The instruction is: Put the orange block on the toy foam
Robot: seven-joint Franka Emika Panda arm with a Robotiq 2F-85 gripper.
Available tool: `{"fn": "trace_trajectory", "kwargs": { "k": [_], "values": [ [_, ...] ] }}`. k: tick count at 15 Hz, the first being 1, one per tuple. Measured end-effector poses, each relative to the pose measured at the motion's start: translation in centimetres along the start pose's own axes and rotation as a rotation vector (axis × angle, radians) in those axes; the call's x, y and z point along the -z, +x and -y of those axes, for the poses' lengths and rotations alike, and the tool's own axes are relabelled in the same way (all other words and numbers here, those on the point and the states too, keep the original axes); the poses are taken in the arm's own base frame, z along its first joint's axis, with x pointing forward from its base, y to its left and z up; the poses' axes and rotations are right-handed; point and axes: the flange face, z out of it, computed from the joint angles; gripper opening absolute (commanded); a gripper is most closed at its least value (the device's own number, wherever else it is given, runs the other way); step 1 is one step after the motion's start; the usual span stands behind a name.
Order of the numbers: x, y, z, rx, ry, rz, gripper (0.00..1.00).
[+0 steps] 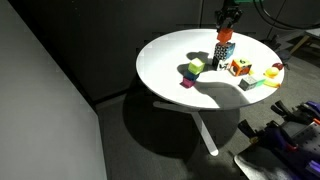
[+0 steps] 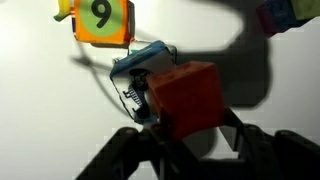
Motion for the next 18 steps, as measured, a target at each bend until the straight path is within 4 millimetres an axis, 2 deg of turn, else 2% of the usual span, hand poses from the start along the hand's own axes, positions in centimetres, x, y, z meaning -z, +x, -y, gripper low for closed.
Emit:
{"fn": "trace_trajectory", "kwargs": {
  "k": [18],
  "values": [
    [-1.3,0.5,-1.3,-0.022,-0.002,0.016,0.28]
  ]
}}
